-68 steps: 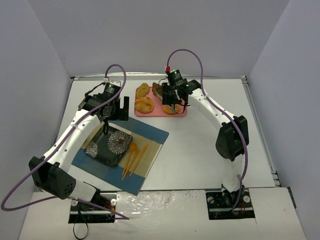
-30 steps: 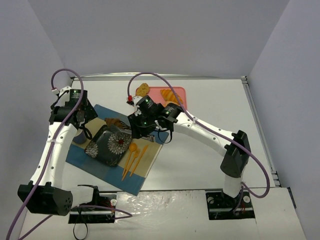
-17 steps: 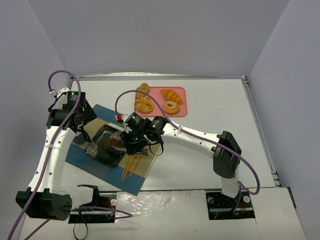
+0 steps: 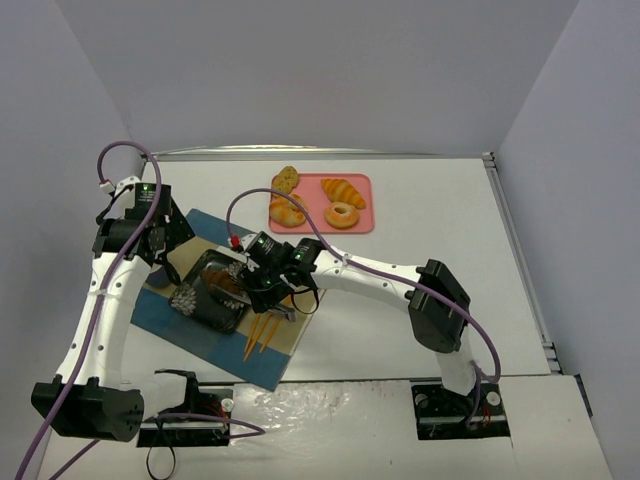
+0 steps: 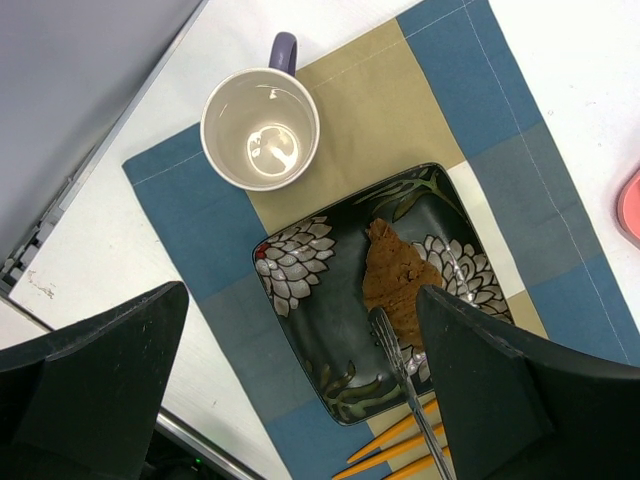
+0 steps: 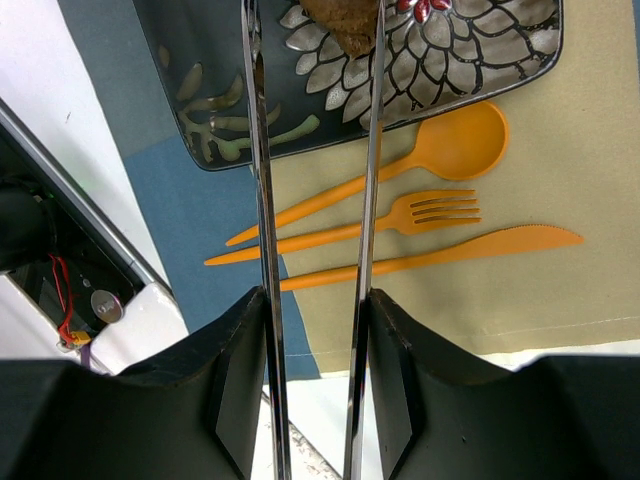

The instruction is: Place the bread

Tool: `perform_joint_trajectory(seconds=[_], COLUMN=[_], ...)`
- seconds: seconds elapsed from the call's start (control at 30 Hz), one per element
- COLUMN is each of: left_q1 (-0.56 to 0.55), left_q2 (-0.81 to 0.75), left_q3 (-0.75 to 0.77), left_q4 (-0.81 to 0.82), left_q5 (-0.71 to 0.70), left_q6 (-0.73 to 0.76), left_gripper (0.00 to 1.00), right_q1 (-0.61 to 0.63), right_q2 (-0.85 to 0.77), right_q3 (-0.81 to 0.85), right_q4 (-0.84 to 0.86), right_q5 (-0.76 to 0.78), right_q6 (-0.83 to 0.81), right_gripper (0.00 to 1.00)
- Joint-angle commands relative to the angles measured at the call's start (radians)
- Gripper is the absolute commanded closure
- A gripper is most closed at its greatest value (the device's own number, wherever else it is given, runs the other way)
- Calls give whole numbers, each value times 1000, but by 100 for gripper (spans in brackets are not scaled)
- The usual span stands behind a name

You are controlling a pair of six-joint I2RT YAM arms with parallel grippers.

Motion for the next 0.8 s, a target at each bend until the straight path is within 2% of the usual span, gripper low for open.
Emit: perform_joint_trajectory(seconds=[0.0,0.1,0.77], left_q1=[5,5,7], left_q2=[-23,-22,-23], left_q3=[38,36,34], left_q4=[24,28,39], left_q5=[-3,-3,24], left_q6=[5,5,8], left_gripper=[3,3,3], right_q1=[5,4,11], right_q2=[-13,-13,-44], right_q3=[34,47,84], right_q4=[44,35,-11], right_q5=[33,32,46], right_q6=[-6,-10,-26], right_gripper=[69,63,58])
